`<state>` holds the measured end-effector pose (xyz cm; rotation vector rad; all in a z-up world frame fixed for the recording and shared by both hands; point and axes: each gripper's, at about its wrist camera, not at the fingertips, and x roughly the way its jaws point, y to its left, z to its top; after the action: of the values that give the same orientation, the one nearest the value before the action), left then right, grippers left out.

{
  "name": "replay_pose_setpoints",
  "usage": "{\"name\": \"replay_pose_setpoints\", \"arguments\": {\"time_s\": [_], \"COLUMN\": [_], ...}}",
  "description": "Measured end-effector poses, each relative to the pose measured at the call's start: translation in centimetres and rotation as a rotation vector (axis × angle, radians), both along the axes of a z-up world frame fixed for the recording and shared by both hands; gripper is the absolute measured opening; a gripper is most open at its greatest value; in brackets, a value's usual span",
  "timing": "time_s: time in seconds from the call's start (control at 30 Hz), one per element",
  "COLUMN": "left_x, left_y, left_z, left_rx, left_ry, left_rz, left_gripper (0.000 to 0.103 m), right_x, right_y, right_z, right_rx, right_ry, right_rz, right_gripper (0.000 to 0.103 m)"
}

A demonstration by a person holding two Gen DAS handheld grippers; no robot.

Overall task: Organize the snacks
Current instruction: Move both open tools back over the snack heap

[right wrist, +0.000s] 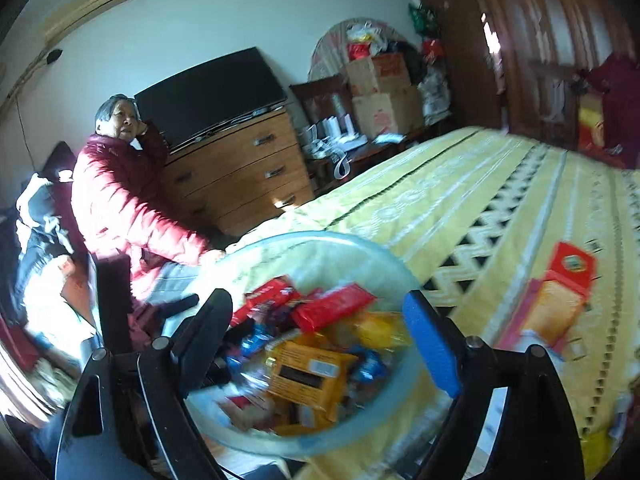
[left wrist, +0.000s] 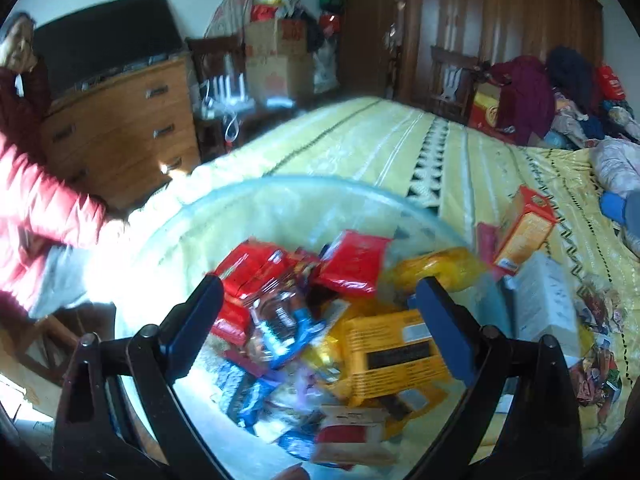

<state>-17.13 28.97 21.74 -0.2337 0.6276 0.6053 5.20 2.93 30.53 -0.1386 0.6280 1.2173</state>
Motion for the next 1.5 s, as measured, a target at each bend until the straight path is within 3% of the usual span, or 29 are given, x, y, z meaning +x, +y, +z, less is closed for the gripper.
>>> {"name": "replay_pose_setpoints", "arguments": {"time_s": [0.13, 0.2, 0.27, 0.3, 0.4, 0.5, 0.6, 0.7, 0.9, 1.0, 1.5], "left_x": [0.8, 1.4, 2.3, 3.2, 7.1, 11.1, 13.6, 14.8, 17.7, 18.2, 18.1], "left_y": [-7.1, -12.1, -16.1, -18.2, -23.3, -27.0, -29.3, -30.2, -30.6, -30.3, -30.0], "left_z": [3.0, 3.8, 3.1, 2.1, -2.0, -7.4, -12.2, -15.1, -18.7, -20.1, -21.5], "left_rx": [0.111, 0.136, 0.08, 0.031, -0.099, -0.177, -0.154, -0.14, -0.092, -0.124, -0.143], "left_ry": [-0.104, -0.179, -0.229, -0.228, -0.119, 0.02, 0.125, 0.164, 0.235, 0.268, 0.225], "left_rz": [-0.139, -0.261, -0.382, -0.453, -0.631, -0.697, -0.7, -0.673, -0.591, -0.559, -0.549], "left_gripper": [0.103, 0.103, 0.103, 0.103, 0.103, 0.103, 0.103, 0.103, 0.103, 0.103, 0.103], "right_x": [-0.9, -0.9, -0.4, 0.4, 2.1, 3.5, 5.5, 8.0, 13.1, 14.5, 15.2], "right_y": [-9.7, -15.0, -20.7, -24.4, -32.9, -39.5, -45.1, -47.6, -48.8, -49.3, -49.0], "right_z": [0.1, -1.1, -3.4, -5.4, -10.0, -13.6, -17.0, -19.1, -22.8, -24.4, -26.3], "right_rx": [0.012, -0.013, -0.081, -0.131, -0.217, -0.248, -0.251, -0.246, -0.237, -0.251, -0.259], "right_ry": [-0.155, -0.201, -0.211, -0.158, -0.033, 0.075, 0.175, 0.212, 0.191, 0.196, 0.163], "right_rz": [-0.172, -0.279, -0.396, -0.465, -0.625, -0.746, -0.843, -0.89, -0.99, -1.01, -1.003], "right_gripper": [0.103, 0.103, 0.103, 0.103, 0.103, 0.103, 0.103, 0.103, 0.103, 0.103, 0.103]}}
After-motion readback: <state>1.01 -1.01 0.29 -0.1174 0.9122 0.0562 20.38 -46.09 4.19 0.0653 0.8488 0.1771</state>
